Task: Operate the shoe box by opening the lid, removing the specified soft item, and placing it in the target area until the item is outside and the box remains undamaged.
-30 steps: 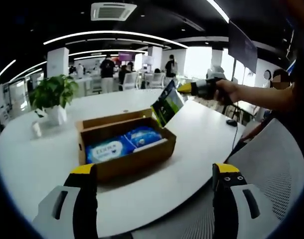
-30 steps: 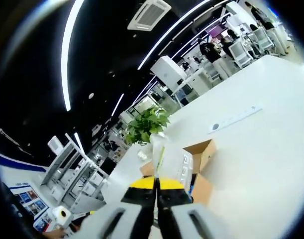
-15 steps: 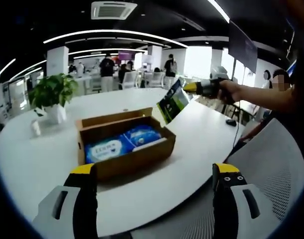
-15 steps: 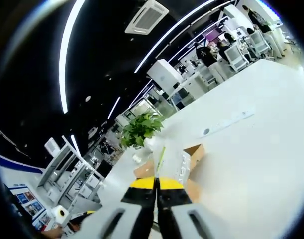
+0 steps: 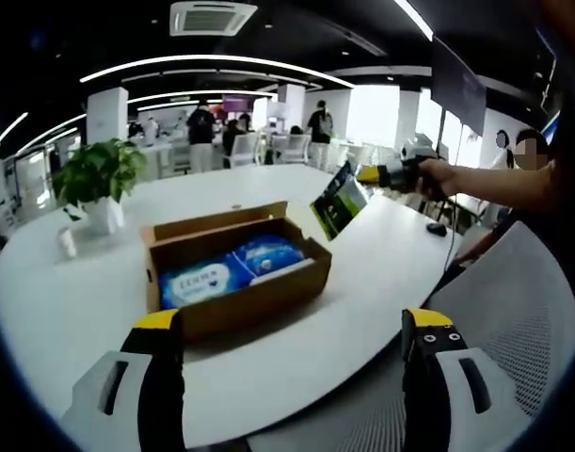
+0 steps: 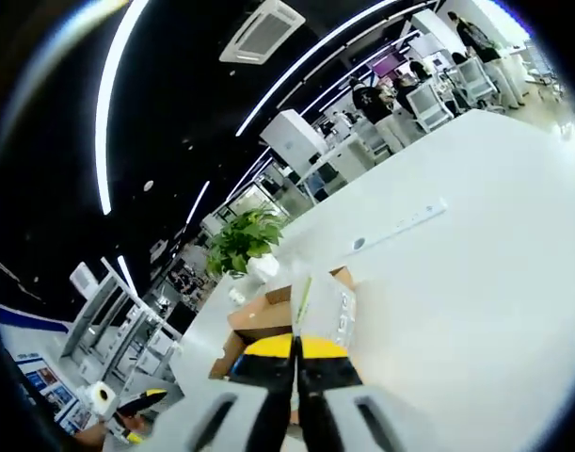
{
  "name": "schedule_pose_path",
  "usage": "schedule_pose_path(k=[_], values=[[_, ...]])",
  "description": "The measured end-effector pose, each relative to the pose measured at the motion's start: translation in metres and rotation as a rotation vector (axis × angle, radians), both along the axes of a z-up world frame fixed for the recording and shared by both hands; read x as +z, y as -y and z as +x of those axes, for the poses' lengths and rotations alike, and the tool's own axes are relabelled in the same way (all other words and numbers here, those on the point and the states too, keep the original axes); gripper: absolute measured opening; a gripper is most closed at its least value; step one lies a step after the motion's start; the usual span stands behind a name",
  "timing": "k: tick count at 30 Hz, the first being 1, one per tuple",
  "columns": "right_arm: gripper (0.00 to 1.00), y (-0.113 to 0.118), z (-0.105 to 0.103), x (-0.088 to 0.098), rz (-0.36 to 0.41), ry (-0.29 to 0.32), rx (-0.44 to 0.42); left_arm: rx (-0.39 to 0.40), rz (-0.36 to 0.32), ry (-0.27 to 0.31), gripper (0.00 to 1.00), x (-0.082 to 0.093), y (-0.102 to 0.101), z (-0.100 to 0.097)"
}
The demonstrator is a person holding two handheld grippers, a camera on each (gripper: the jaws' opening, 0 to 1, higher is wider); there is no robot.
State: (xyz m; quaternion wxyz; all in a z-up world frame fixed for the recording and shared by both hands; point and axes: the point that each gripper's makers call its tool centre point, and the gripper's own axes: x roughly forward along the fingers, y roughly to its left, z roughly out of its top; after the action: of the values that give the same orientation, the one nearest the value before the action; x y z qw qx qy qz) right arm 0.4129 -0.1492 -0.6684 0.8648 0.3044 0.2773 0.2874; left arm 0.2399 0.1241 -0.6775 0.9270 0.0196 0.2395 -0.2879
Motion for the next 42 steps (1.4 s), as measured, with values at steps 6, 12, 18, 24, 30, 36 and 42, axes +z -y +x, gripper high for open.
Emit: schedule_pose_path(k=[6, 12, 18, 24, 30, 36, 42], values=[[0.00, 0.007, -0.002, -0.021, -0.020, -0.042, -0.014, 0.002, 0.004, 0.009, 1.00, 0.002, 0.001, 0.001], [0.00, 0.010, -0.003, -0.041, -0.034, -0.085, -0.016, 0.006, -0.004, 0.005, 1.00, 0.002, 0.001, 0.001], [0.00, 0.016, 0.007, -0.059, -0.025, -0.116, -0.025, 0.005, -0.005, 0.004, 1.00, 0.002, 0.001, 0.001], [0.00, 0.030, 0.021, -0.077, -0.049, -0.149, -0.051, 0.005, -0.012, 0.002, 1.00, 0.002, 0.002, 0.001], [0.00, 0.036, 0.026, -0.090, -0.102, -0.172, -0.037, -0.004, -0.013, -0.006, 1.00, 0.000, 0.003, 0.001], [0.00, 0.043, 0.029, -0.105, -0.188, -0.193, -0.009, -0.008, -0.012, -0.012, 1.00, -0.001, 0.004, 0.000], [0.00, 0.048, 0.034, -0.114, -0.242, -0.197, 0.002, -0.005, -0.011, -0.014, 1.00, -0.001, 0.003, 0.000]])
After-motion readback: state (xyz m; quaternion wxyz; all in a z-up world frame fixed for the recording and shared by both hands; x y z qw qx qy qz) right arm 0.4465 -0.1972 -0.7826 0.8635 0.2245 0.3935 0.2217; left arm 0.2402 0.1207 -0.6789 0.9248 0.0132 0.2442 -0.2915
